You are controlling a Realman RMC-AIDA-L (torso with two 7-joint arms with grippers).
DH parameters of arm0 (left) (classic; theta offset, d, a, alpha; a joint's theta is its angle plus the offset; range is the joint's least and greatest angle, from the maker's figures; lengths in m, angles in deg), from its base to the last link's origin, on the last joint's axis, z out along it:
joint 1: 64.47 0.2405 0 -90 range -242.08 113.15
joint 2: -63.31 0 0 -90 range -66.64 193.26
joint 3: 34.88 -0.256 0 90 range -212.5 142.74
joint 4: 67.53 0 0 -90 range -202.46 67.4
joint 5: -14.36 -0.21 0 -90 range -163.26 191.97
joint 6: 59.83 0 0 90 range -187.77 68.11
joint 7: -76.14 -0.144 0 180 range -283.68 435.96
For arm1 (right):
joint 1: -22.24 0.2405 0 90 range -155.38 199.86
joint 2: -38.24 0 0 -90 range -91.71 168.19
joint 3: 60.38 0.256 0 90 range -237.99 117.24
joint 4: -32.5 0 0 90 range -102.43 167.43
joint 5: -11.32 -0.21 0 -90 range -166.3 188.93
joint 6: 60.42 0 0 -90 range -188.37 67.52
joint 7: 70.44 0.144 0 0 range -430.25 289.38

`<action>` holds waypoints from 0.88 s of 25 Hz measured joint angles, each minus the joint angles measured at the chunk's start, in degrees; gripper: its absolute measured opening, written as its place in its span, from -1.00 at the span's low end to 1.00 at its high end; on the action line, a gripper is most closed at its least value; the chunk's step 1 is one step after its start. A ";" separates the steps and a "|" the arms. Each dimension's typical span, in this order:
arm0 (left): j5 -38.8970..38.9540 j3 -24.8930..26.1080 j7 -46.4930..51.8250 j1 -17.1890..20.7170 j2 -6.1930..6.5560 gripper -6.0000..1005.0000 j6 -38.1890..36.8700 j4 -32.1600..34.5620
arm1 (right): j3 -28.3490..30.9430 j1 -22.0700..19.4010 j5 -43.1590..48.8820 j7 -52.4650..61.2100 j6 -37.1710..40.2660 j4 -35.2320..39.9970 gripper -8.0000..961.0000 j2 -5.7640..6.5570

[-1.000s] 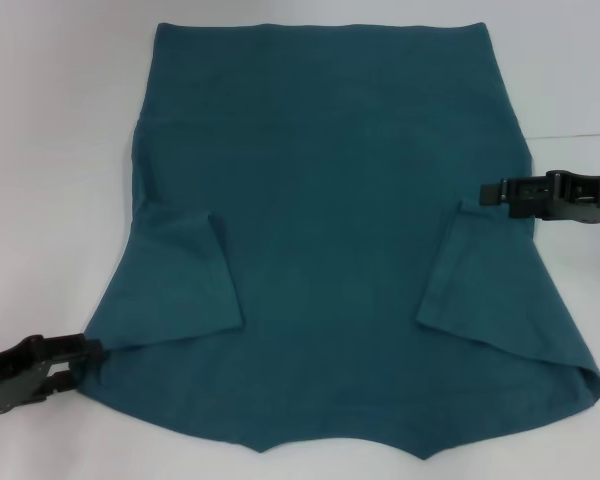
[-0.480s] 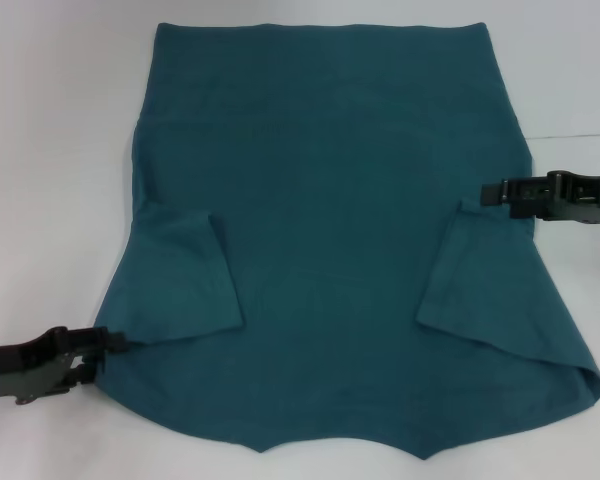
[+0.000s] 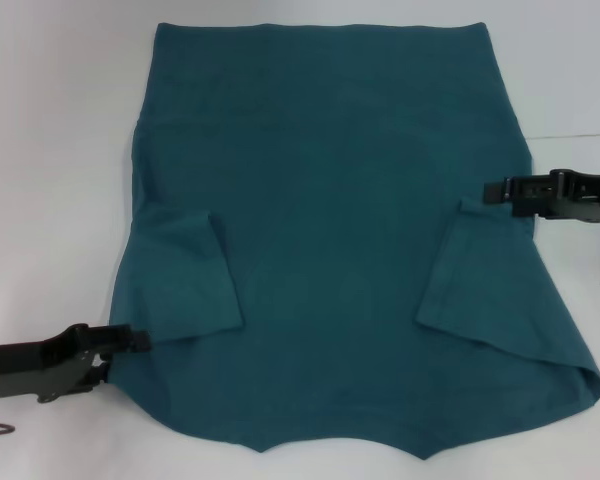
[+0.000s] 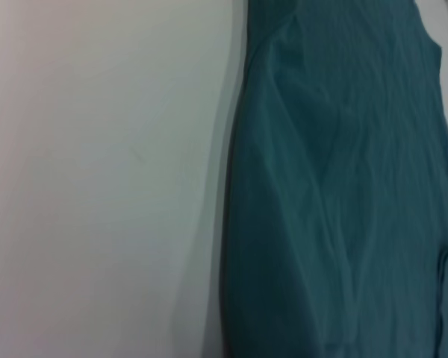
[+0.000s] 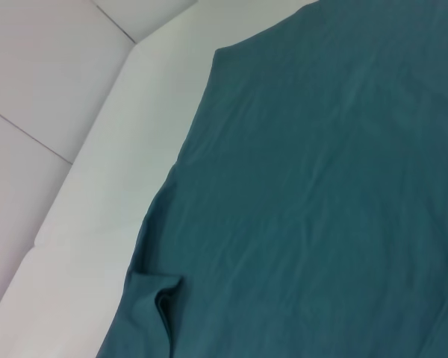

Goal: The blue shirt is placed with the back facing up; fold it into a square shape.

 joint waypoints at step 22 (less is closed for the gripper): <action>0.86 1.00 2.20 1.25 -0.56 0.32 3.29 -0.61 | 1.06 -0.21 -0.03 -0.06 -0.76 0.00 0.53 0.19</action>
